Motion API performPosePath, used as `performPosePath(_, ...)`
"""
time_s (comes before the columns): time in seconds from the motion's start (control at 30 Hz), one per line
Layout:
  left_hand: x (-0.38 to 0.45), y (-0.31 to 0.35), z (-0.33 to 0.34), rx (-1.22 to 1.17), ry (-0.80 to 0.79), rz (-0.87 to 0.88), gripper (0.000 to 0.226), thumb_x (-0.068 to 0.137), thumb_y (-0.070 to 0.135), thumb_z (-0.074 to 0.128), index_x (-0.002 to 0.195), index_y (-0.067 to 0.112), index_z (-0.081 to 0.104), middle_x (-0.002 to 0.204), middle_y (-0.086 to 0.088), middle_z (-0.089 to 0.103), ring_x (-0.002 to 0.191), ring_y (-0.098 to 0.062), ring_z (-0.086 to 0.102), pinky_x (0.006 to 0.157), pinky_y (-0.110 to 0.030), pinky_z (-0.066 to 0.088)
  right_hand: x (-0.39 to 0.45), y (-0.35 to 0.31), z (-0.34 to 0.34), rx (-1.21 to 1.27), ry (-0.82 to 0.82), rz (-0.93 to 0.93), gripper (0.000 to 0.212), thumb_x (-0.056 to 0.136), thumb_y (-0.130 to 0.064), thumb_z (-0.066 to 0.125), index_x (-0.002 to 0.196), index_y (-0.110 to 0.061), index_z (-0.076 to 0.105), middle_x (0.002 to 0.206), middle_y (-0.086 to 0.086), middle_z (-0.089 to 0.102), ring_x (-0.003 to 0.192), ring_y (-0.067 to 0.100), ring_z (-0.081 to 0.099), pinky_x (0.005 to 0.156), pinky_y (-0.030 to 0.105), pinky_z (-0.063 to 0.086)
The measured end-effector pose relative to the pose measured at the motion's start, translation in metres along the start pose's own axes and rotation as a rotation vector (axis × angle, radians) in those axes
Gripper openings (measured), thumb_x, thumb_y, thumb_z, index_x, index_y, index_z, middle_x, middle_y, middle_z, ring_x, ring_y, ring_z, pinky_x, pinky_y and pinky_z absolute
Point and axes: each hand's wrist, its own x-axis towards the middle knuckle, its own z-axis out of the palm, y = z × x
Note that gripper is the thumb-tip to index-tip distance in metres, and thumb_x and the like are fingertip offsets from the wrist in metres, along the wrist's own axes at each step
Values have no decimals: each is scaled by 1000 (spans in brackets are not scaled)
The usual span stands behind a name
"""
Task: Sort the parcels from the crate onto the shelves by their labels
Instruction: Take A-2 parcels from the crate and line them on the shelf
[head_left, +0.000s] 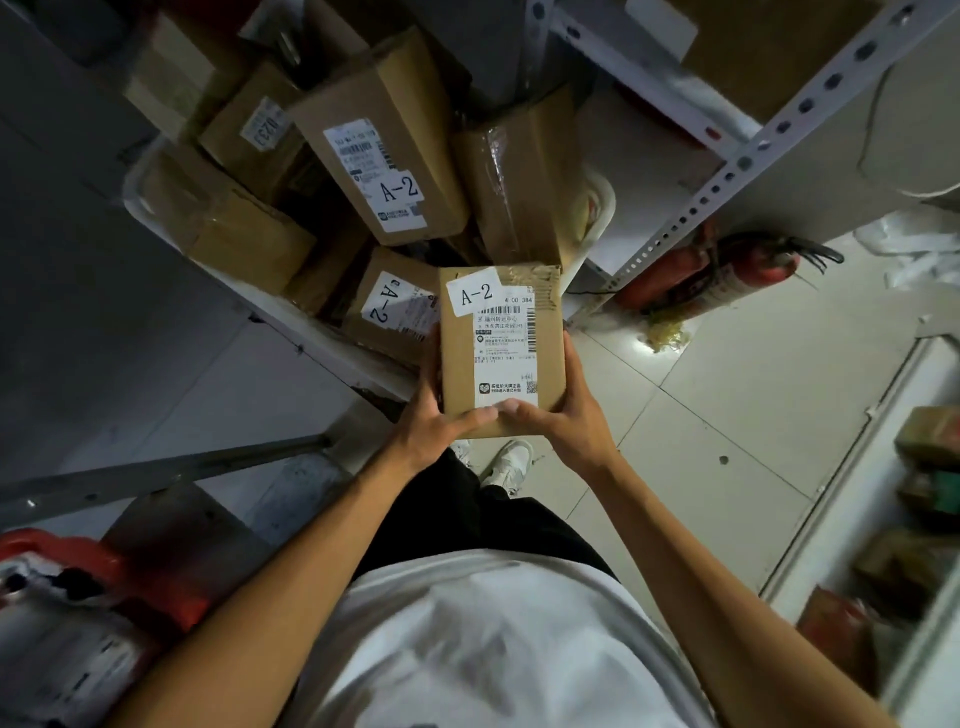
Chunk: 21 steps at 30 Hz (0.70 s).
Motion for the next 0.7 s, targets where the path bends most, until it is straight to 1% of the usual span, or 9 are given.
performPosePath(0.07, 1, 1, -2, 18, -16, 22, 126, 57, 55, 92, 155, 27, 18, 141, 2, 57, 125, -19, 59, 103, -54, 48, -3, -3, 1, -4, 11, 10, 112, 65, -46, 91, 153, -46, 23, 140, -7, 58, 130, 19, 56, 100, 56, 51)
performPosePath(0.17, -2, 12, -5, 27, -41, 44, 120, 59, 48, 91, 153, 37, 17, 138, 5, 58, 124, -18, 59, 101, -53, 50, -9, -7, 3, 5, 47, 38, 106, 64, -43, 91, 150, -43, 30, 136, -7, 60, 127, 19, 58, 96, 55, 54)
performPosePath(0.2, -2, 16, -6, 41, -61, 68, 118, 63, 41, 90, 154, 41, 14, 141, 5, 56, 127, -17, 56, 102, -52, 49, -12, -7, 4, 12, 63, 49, 102, 64, -43, 90, 149, -41, 33, 134, -9, 61, 125, 18, 59, 95, 53, 55)
performPosePath(0.27, -3, 26, -8, 87, -120, 126, 116, 68, 32, 87, 154, 45, 10, 148, 5, 49, 134, -16, 50, 105, -51, 47, -22, -6, 4, 9, 91, 53, 95, 64, -47, 85, 145, -39, 36, 129, -13, 63, 120, 16, 61, 94, 41, 57)
performPosePath(0.33, -5, 38, -8, 115, -189, 153, 113, 69, 33, 87, 154, 45, 14, 148, 5, 49, 135, -16, 49, 104, -52, 48, -37, -5, 5, 29, 141, 50, 91, 65, -52, 81, 144, -43, 36, 125, -19, 63, 115, 12, 62, 89, 35, 57)
performPosePath(0.47, -13, 62, 9, 101, -308, 153, 92, 73, 24, 83, 147, 43, 31, 136, 5, 61, 126, -20, 58, 98, -46, 54, -67, -9, -5, 129, 260, 12, 98, 68, -48, 81, 148, -51, 25, 129, -25, 60, 118, 6, 60, 89, 34, 58)
performPosePath(0.57, -21, 87, 38, 49, -418, 158, 84, 77, 16, 77, 145, 40, 33, 133, 5, 64, 123, -19, 61, 94, -37, 56, -91, -10, -27, 254, 278, -40, 109, 73, -35, 82, 153, -52, 10, 143, -22, 49, 131, 9, 53, 96, 39, 56)
performPosePath(0.63, -23, 103, 64, 63, -492, 194, 85, 79, 12, 74, 145, 46, 32, 135, 6, 61, 124, -16, 60, 97, -37, 54, -111, -9, -46, 314, 327, -65, 110, 73, -32, 81, 151, -56, 7, 152, -15, 42, 137, 14, 49, 100, 45, 53)
performPosePath(0.7, -23, 121, 100, 103, -577, 229, 84, 79, 12, 73, 138, 57, 33, 136, 8, 61, 124, -13, 59, 99, -38, 53, -129, -8, -69, 362, 410, -100, 111, 74, -32, 78, 152, -54, 3, 153, -15, 41, 137, 15, 49, 99, 44, 54)
